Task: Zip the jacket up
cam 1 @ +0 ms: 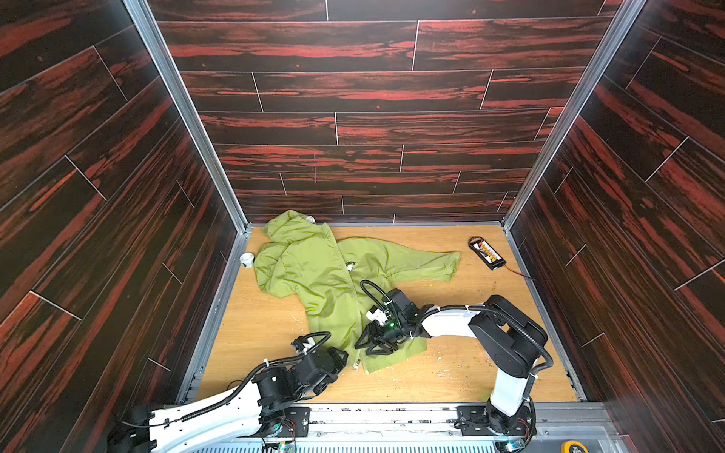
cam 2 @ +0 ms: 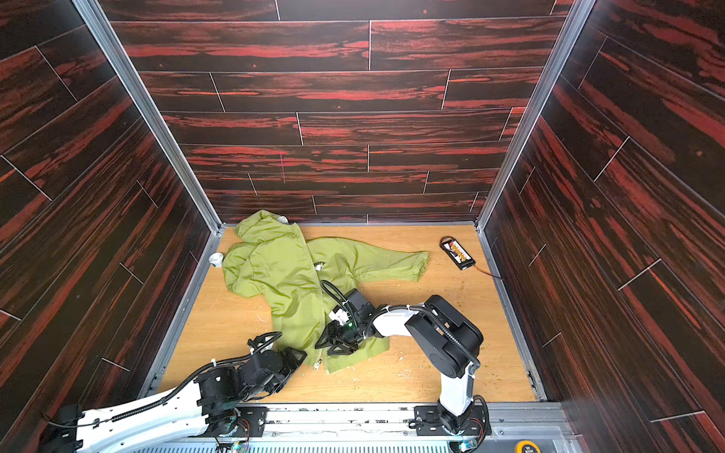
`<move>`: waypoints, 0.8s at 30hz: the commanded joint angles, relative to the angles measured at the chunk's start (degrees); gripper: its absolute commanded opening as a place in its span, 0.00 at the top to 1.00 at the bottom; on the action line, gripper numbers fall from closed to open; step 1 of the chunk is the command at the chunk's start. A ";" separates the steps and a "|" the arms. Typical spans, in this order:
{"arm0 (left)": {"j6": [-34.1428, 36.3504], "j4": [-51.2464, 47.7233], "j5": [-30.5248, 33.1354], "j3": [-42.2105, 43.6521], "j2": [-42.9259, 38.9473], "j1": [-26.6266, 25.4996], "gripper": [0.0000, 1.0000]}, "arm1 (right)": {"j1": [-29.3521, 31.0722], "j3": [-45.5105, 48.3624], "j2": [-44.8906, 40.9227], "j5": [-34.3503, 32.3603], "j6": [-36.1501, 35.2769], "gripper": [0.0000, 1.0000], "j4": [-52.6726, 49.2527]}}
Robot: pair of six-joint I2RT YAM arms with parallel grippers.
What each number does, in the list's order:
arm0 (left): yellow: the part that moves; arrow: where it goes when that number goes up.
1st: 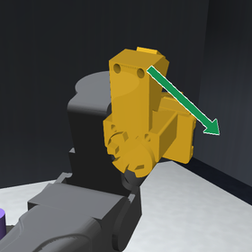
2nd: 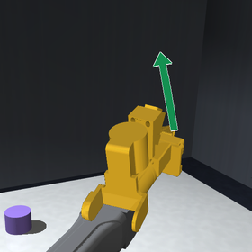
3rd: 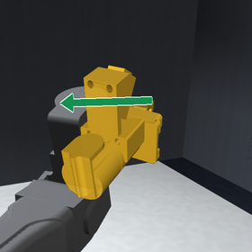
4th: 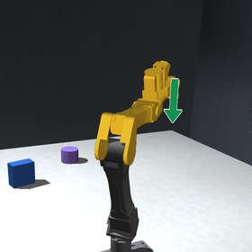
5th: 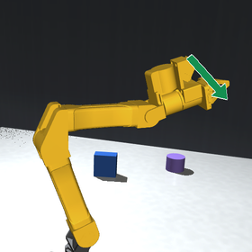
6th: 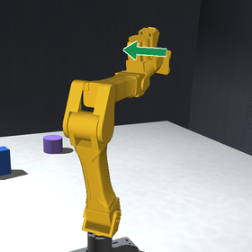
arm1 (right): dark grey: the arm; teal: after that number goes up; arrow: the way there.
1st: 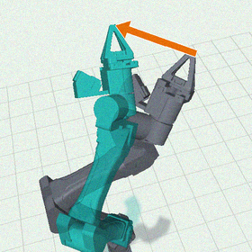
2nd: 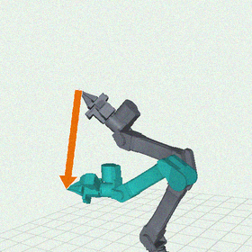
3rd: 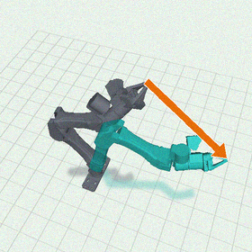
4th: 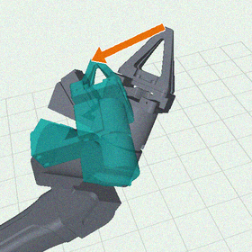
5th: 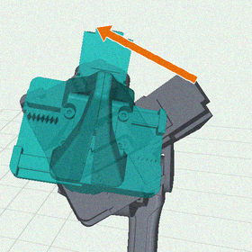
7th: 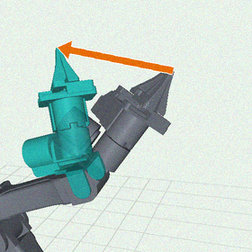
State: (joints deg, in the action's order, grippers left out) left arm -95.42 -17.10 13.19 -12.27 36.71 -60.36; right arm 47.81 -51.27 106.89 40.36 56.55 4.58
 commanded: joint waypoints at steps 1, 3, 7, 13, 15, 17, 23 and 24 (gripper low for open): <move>-1.45 -0.78 3.74 1.52 -2.09 -0.21 0.22 | 0.09 -1.34 3.24 0.12 1.18 0.44 1.59; -1.39 -0.92 4.58 1.73 -2.30 -0.15 0.22 | 0.12 -1.55 3.99 0.01 1.60 0.47 2.45; -1.44 -0.33 6.41 1.74 -2.08 -0.19 0.23 | 0.35 -1.73 5.17 0.85 3.10 0.49 5.65; -1.64 3.57 6.70 3.04 -1.39 -0.19 0.23 | 1.13 -2.08 6.14 2.05 3.62 0.49 8.64; -1.61 4.97 6.86 3.44 -0.90 -0.14 0.23 | 1.68 -2.01 6.07 2.20 3.54 0.50 9.12; -1.53 6.37 7.35 3.65 -0.27 -0.15 0.23 | 1.76 -1.83 5.87 2.34 3.56 0.53 9.55; -0.71 9.73 7.77 3.46 1.82 -0.19 0.23 | 2.01 -1.64 4.54 3.10 3.99 0.58 12.17; -0.43 10.38 7.79 3.40 1.95 -0.19 0.23 | 2.10 -1.72 4.15 3.24 4.01 0.59 12.37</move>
State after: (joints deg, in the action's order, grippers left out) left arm -96.18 -9.39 19.14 -9.37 38.26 -60.36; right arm 49.41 -52.14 110.69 42.54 59.79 14.94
